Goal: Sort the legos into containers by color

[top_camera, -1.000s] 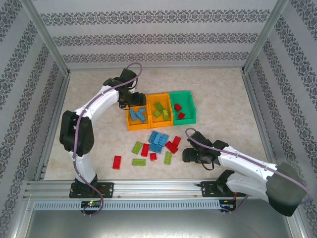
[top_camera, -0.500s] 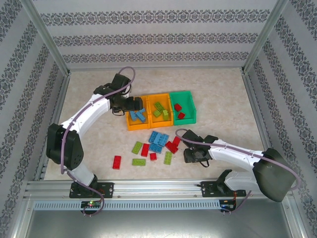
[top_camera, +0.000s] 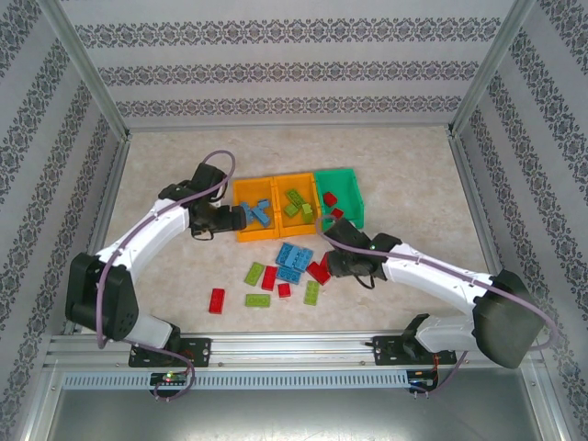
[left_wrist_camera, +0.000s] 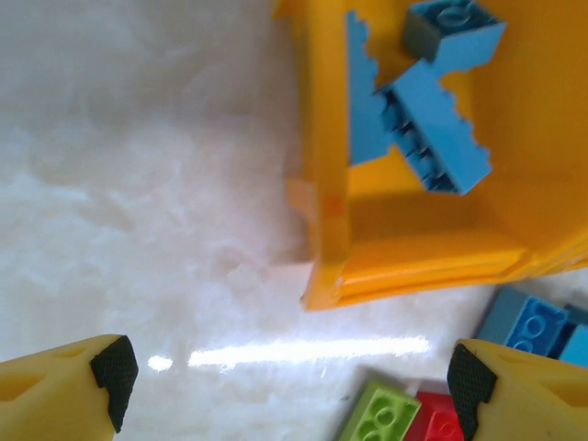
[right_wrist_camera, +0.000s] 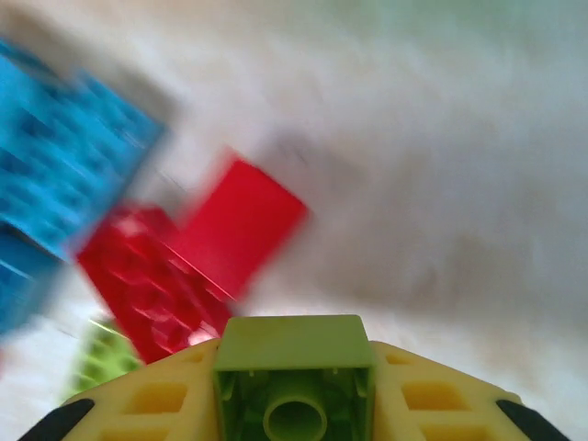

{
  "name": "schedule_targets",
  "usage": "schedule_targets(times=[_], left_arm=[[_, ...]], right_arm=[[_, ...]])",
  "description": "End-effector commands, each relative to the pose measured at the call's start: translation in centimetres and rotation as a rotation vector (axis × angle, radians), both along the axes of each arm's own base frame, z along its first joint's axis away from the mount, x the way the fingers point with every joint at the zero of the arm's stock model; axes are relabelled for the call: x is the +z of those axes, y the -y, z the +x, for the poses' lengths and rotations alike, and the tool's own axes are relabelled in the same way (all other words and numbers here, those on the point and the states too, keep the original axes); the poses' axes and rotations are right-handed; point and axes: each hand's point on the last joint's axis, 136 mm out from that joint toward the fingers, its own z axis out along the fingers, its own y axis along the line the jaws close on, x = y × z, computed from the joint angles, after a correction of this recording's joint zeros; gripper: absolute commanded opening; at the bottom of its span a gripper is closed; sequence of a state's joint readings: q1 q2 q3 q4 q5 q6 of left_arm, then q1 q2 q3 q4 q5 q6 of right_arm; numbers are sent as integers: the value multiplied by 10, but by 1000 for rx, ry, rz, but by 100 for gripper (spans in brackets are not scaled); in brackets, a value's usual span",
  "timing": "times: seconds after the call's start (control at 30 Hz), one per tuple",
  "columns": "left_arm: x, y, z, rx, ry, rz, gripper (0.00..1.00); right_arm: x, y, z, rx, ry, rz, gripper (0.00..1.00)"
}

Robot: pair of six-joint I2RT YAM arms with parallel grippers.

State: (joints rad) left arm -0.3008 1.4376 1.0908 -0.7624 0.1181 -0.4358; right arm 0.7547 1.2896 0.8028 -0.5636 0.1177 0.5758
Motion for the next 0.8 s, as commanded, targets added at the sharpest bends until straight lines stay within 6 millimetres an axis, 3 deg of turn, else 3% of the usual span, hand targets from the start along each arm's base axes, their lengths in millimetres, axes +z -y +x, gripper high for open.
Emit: schedule_targets(times=[0.0,0.2,0.37,0.53,0.77], left_arm=[[-1,-21,-27,46,-29,50,90],[-17,-39,-71,68,-95,93,90],[-30,-47,-98,140,-131,102,90],[-40,-37,-110,185,-157,53,95],[-58,-31,-134,199,-195,15,98]], right_arm=[[36,-28,46,8,100,117,31],[75,-67,121,-21,128,305,30],[62,-84,172,-36,68,281,33],[41,-90,201,-78,21,274,38],[22,-93,216,-90,-14,243,46]])
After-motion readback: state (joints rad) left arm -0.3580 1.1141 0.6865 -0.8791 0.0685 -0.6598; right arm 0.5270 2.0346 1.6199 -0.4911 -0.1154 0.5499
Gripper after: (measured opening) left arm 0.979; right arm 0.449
